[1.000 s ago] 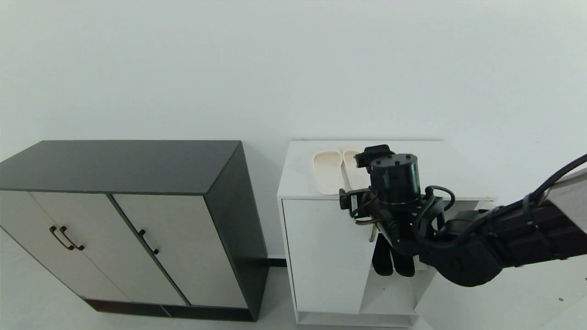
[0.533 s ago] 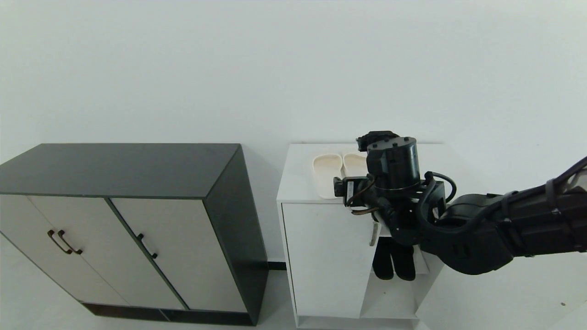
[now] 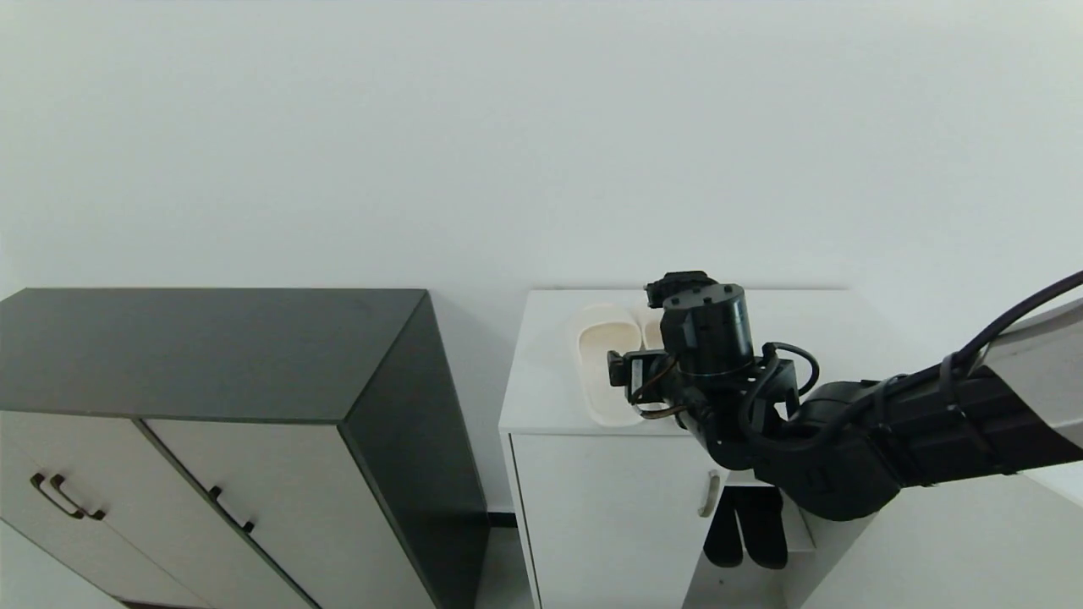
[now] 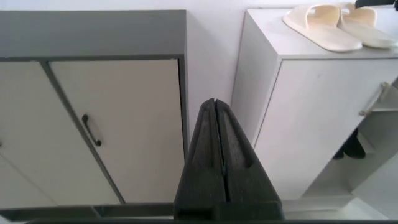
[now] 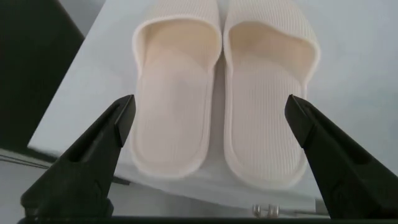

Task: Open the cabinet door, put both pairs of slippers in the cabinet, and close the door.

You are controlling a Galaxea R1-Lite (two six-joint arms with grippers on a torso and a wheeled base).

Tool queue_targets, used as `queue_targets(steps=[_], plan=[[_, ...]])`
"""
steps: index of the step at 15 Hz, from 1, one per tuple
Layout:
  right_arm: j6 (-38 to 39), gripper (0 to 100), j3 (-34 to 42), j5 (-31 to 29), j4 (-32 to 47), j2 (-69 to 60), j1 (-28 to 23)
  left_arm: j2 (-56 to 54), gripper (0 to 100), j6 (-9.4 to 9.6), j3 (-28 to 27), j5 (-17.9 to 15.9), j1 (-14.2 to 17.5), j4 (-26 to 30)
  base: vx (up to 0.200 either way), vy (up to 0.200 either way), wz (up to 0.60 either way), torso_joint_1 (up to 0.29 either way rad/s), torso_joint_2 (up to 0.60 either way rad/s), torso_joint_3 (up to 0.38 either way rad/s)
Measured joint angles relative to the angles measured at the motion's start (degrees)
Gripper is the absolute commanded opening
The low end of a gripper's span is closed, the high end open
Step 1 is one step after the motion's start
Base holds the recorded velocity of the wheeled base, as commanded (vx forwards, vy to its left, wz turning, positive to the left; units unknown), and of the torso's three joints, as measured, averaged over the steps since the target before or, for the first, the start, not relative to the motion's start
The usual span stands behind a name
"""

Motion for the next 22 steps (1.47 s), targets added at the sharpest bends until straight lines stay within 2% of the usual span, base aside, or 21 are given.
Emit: queue_targets(steps=[8,18,19,22], plan=[[0.82,100,2.17,0.35,-5.23,4.22,-0.09,0.00,0,0.00,0.00,0.06,-0.02,0.00,0.025,0.000,0.00,0.000,0.00,0.001],[-3.38,100,-11.45,1.73,-5.56,14.10,-4.28,0.00,0,0.00,0.00,0.09,-0.02,0.00,0.000,0.000,0.00,0.000,0.00,0.000],[-3.49,0,-12.35,1.73,-5.56,14.74,-4.68,0.00,0,0.00,0.00,0.06,-0.02,0.00,0.000,0.000,0.00,0.000,0.00,0.000],[-3.45,0,-13.15,1.71,-5.56,15.71,-4.83,0.00,0,0.00,0.00,0.06,-0.02,0.00,0.000,0.000,0.00,0.000,0.00,0.000]])
